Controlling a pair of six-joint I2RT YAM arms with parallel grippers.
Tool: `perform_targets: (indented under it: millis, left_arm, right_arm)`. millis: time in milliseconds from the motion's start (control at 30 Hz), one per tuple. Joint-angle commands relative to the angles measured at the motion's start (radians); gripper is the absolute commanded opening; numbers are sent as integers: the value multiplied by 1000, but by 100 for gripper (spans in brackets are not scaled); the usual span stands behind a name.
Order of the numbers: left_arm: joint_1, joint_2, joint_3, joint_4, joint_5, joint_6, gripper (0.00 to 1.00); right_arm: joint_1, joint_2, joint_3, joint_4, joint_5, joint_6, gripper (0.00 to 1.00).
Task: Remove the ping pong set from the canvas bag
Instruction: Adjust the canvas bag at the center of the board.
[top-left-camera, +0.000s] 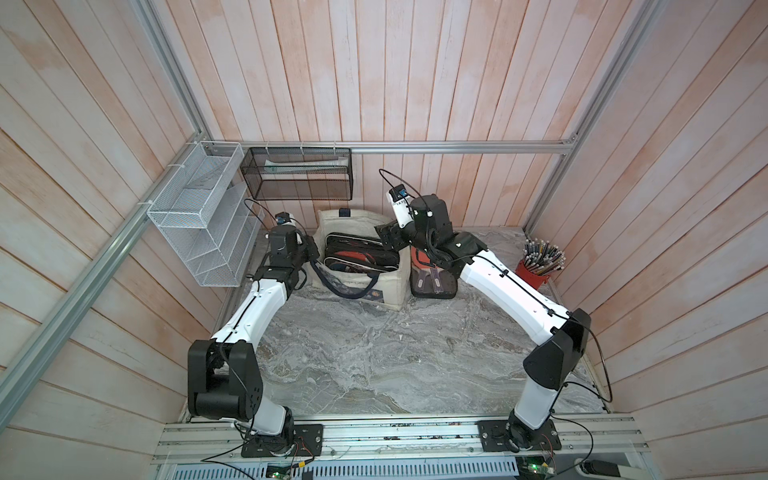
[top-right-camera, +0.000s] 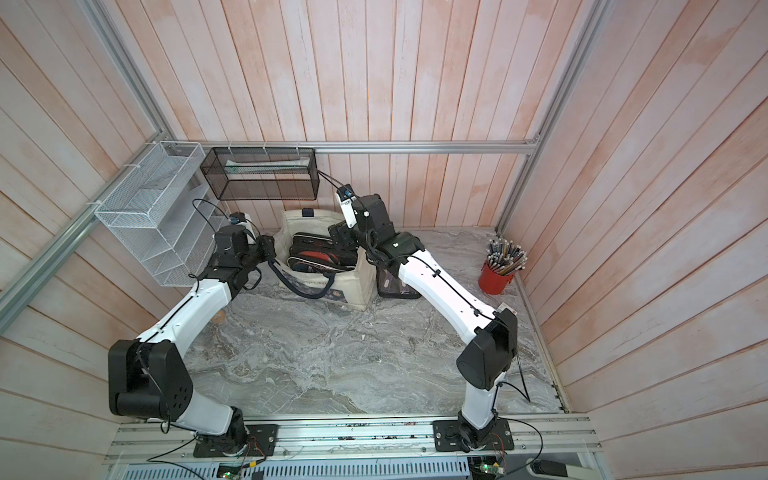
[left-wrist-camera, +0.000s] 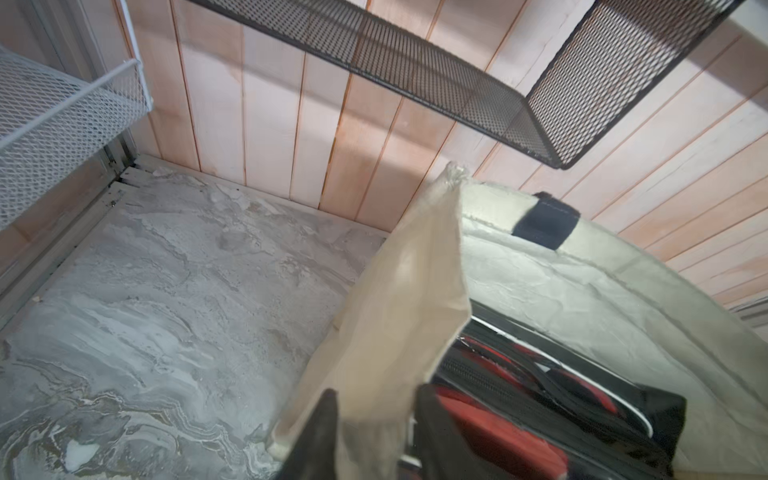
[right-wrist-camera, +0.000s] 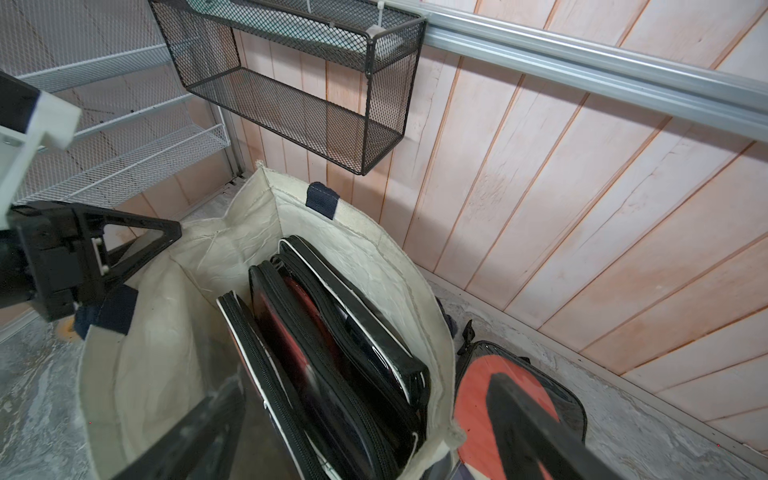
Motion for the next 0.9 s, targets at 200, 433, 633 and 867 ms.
perform_targets:
  millis: [200,433,633,867]
  left_arm:
    - [5,-128,-158,51,17,-31,0]
    - [4,-195,-297,114,18,-42,0]
    - [4,-188,-334,156,36,-48,0]
    - [5,-183,-342,185,41,-53,0]
  right_arm:
    - [38,54,64,-91,-74,-41,91]
    - [85,96,44,-130,-113,-66,91]
    - [122,133,27,-157,-121,-122,81]
    - [135,231,78,-206,-124,-164,74]
